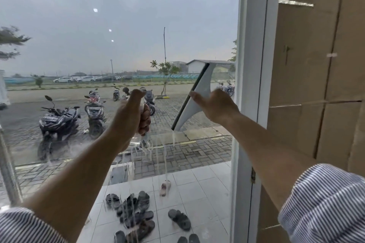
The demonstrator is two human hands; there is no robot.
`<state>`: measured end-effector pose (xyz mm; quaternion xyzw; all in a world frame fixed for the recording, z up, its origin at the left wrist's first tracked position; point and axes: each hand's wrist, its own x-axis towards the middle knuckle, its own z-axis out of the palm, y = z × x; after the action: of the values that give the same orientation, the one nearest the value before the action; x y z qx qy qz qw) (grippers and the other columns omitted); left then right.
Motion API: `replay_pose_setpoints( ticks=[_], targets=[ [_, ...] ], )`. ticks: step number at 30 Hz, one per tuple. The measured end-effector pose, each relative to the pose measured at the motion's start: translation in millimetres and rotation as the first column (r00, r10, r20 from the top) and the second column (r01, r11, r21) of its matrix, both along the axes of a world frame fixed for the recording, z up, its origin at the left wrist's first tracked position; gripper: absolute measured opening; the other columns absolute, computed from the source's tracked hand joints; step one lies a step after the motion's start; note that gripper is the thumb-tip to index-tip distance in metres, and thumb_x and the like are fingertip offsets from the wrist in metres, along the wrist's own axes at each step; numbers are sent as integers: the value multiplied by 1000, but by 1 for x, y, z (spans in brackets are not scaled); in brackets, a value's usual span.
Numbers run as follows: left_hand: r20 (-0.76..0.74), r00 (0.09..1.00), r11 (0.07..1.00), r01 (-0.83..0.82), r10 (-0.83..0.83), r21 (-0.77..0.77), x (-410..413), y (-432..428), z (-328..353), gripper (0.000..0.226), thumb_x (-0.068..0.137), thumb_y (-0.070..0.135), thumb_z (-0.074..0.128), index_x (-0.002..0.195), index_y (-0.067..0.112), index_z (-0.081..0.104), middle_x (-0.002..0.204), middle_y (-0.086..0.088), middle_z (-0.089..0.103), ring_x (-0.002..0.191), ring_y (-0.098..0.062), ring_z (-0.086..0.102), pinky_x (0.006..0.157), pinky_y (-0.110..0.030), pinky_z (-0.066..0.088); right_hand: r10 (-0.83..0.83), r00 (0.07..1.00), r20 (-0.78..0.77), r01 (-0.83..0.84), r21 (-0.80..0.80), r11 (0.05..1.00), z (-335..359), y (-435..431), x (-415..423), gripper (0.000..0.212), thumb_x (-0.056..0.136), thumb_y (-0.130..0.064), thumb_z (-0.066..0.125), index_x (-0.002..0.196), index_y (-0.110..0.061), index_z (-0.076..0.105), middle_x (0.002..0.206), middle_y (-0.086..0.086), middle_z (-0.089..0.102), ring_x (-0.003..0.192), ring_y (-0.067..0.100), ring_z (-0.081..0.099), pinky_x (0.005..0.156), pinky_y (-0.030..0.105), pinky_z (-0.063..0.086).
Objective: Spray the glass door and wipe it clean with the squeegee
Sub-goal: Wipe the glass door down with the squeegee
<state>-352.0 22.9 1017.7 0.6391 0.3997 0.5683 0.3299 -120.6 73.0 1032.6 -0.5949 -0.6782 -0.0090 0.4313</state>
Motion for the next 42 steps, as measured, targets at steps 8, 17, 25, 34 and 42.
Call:
replay_pose_setpoints(
  ticks=[8,17,25,34,42],
  targets=[
    [-19,999,999,39,-39,19,11,4,8,58,92,58,37,47,21,40,45,2,39,42,-16,31,40,-24,29,-86,996,-39,86,12,996,29,3,2,70,86,-78,44,86,-9,57,71,3,58,63,20,59,53,29,42],
    [-20,998,998,53,-52,28,16,9,-1,55,101,47,32,55,16,36,46,1,37,40,-14,31,38,-21,29,-64,759,-648,-122,-237,964,-45,12,8,70,79,-82,49,84,-12,57,66,2,52,50,16,45,45,25,33],
    [-43,998,999,39,-40,-4,14,-2,1,58,100,51,31,53,16,36,46,0,36,41,-16,30,39,-23,29,11,738,-674,-96,-88,992,-32,-3,-1,70,85,-73,53,94,-4,63,68,4,54,45,11,42,39,24,31],
    [-65,998,1000,24,-24,-4,13,1,1,57,100,48,32,53,15,38,46,-1,37,42,-16,31,40,-24,29,29,803,-596,-101,-88,991,48,8,-1,72,83,-80,44,97,-10,57,64,3,51,43,16,43,43,22,33],
    [-72,996,999,53,-53,-4,11,10,-6,53,100,49,33,59,15,37,47,0,36,40,-15,31,38,-21,29,-50,553,-832,-240,-216,946,-20,5,-11,70,83,-82,40,72,-13,50,51,0,43,37,14,34,45,22,30]
  ],
)
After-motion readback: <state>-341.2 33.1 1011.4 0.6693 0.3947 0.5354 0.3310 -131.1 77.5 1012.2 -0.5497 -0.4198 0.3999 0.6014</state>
